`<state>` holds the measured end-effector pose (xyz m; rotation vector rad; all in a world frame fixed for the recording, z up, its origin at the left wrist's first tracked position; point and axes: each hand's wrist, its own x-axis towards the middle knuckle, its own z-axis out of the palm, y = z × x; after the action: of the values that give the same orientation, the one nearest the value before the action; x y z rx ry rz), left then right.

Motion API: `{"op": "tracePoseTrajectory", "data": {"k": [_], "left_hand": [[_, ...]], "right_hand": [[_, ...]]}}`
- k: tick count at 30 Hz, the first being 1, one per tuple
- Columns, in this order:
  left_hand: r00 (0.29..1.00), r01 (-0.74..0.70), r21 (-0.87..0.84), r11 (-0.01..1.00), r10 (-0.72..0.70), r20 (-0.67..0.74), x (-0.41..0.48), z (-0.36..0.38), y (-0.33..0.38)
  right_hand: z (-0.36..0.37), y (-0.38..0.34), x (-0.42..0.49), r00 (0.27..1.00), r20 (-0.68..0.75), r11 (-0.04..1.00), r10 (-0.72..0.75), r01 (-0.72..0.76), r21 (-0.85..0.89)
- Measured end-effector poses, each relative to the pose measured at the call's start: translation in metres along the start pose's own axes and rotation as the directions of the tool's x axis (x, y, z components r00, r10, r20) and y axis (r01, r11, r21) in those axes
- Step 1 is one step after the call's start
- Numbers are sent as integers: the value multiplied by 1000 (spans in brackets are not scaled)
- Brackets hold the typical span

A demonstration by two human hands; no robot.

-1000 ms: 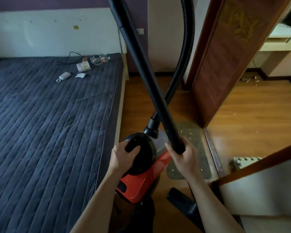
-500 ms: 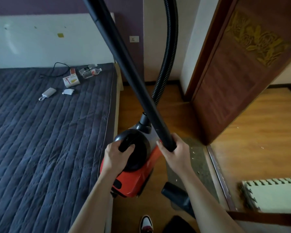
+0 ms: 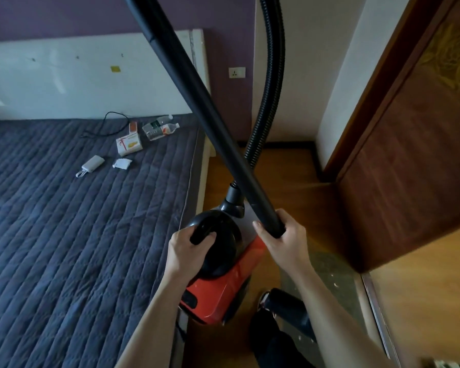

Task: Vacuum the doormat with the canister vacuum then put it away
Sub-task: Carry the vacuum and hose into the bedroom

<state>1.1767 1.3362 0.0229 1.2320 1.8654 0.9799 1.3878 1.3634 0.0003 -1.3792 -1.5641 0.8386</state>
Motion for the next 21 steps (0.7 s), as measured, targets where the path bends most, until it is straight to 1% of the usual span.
{"op": "tracePoseTrajectory", "data": {"k": [6,10,16,21], "left_hand": [[999,9,22,1000,-8,-47,104,39,47],[998,11,24,1000,-9,-68,163,56,75],[991,17,35,999,-12,-133,239,70,97],[994,21,23,1000,-19,-111,300,82,102]], "right_hand": [[-8,26,125,996,89,999,12,-16,44],[-14,31,200,993,114,997,0,-8,72],[-11,35,281,987,159,990,-5,-17,142],[6,51,341,987,159,992,1,-21,123]]}}
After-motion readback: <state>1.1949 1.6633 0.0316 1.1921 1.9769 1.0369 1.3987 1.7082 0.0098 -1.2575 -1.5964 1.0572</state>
